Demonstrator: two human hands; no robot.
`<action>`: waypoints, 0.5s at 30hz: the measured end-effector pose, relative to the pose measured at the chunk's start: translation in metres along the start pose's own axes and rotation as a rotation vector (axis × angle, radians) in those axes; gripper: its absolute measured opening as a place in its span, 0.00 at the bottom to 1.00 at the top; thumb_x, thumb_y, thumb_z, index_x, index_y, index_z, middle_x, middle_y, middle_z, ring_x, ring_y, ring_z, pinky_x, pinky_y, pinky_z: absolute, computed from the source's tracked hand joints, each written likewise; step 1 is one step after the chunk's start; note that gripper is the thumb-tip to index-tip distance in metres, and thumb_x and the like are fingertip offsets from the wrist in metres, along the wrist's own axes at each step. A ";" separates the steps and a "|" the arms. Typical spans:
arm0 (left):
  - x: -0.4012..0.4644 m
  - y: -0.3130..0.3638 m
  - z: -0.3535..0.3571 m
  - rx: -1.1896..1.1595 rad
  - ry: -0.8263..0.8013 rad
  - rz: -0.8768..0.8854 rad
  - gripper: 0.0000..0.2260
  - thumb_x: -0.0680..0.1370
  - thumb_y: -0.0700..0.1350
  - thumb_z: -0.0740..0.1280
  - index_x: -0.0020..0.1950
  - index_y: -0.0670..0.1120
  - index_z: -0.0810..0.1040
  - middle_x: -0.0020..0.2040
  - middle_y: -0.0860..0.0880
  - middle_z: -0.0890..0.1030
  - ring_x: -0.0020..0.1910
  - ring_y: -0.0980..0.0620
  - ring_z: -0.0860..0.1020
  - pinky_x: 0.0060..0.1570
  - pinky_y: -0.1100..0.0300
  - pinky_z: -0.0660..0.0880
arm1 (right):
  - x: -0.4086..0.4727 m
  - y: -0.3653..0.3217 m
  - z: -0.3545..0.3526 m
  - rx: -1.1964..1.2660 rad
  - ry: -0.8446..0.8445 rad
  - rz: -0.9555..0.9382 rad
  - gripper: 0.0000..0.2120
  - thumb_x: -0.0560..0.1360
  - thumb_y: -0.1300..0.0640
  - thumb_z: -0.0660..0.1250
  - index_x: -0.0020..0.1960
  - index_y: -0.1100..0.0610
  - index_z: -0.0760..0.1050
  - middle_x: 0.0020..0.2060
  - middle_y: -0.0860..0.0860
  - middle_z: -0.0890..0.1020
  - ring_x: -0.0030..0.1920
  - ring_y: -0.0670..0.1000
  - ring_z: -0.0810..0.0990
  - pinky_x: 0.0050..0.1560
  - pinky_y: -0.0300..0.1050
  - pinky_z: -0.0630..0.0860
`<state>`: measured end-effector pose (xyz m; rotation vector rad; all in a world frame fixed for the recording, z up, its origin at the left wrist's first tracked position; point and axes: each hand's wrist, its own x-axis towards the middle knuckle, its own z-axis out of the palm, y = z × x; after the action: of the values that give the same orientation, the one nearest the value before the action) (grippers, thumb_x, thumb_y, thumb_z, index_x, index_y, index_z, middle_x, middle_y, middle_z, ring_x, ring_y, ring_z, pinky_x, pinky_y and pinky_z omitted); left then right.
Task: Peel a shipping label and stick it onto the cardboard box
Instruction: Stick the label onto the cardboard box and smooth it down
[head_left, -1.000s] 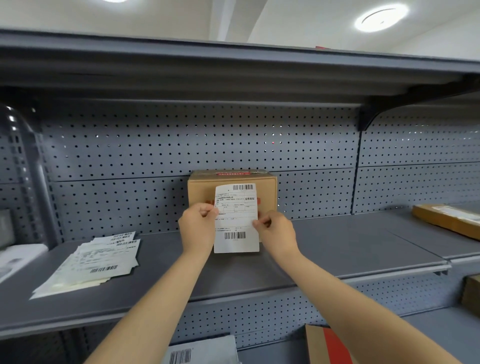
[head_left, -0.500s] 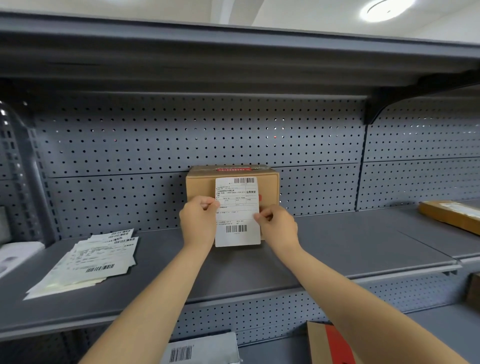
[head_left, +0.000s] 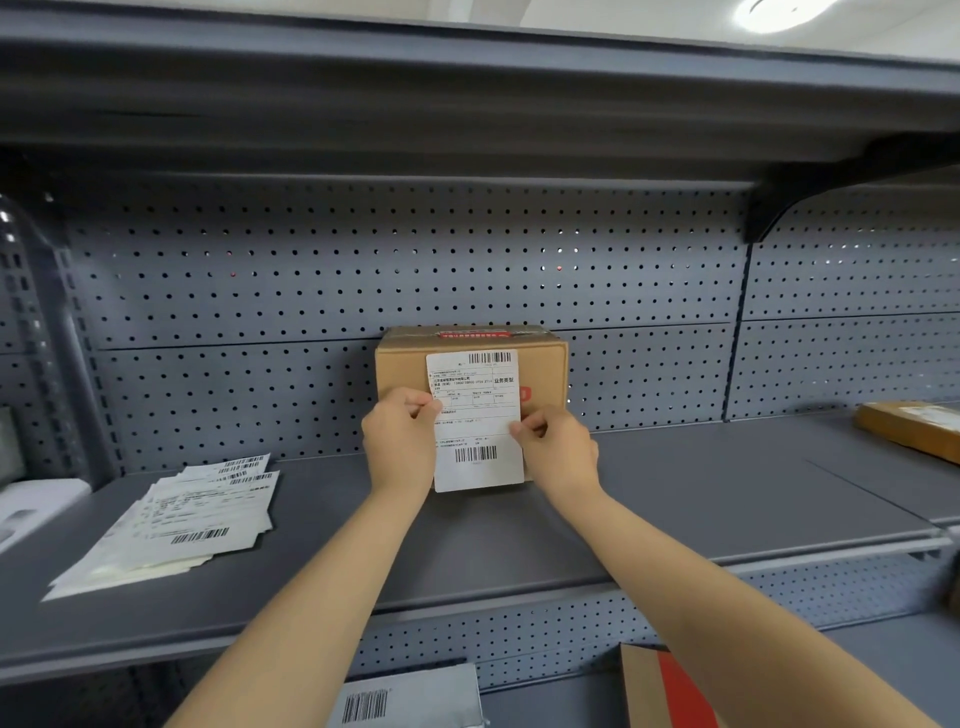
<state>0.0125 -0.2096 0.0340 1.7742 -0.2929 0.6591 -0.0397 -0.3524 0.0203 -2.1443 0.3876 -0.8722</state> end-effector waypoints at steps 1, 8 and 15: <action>0.000 0.000 0.001 -0.001 0.001 0.000 0.03 0.75 0.38 0.68 0.42 0.44 0.79 0.40 0.49 0.81 0.40 0.52 0.78 0.35 0.67 0.70 | 0.001 0.000 0.001 -0.005 0.002 -0.001 0.10 0.75 0.51 0.65 0.36 0.51 0.72 0.37 0.45 0.78 0.41 0.49 0.74 0.61 0.53 0.65; 0.001 0.000 0.003 0.039 0.005 0.007 0.04 0.75 0.38 0.67 0.41 0.45 0.77 0.41 0.48 0.81 0.41 0.48 0.80 0.43 0.55 0.77 | 0.003 0.003 0.006 -0.014 0.027 0.008 0.08 0.75 0.52 0.65 0.40 0.55 0.77 0.36 0.44 0.78 0.40 0.49 0.74 0.60 0.51 0.63; 0.004 0.000 0.005 0.263 -0.007 0.113 0.05 0.77 0.39 0.65 0.42 0.42 0.77 0.40 0.47 0.82 0.37 0.48 0.80 0.32 0.59 0.74 | 0.005 0.004 0.014 -0.034 0.094 -0.001 0.11 0.75 0.53 0.64 0.39 0.58 0.77 0.38 0.49 0.83 0.40 0.52 0.77 0.58 0.49 0.62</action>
<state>0.0169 -0.2135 0.0359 2.0217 -0.3255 0.8013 -0.0268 -0.3499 0.0134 -2.1404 0.4515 -0.9756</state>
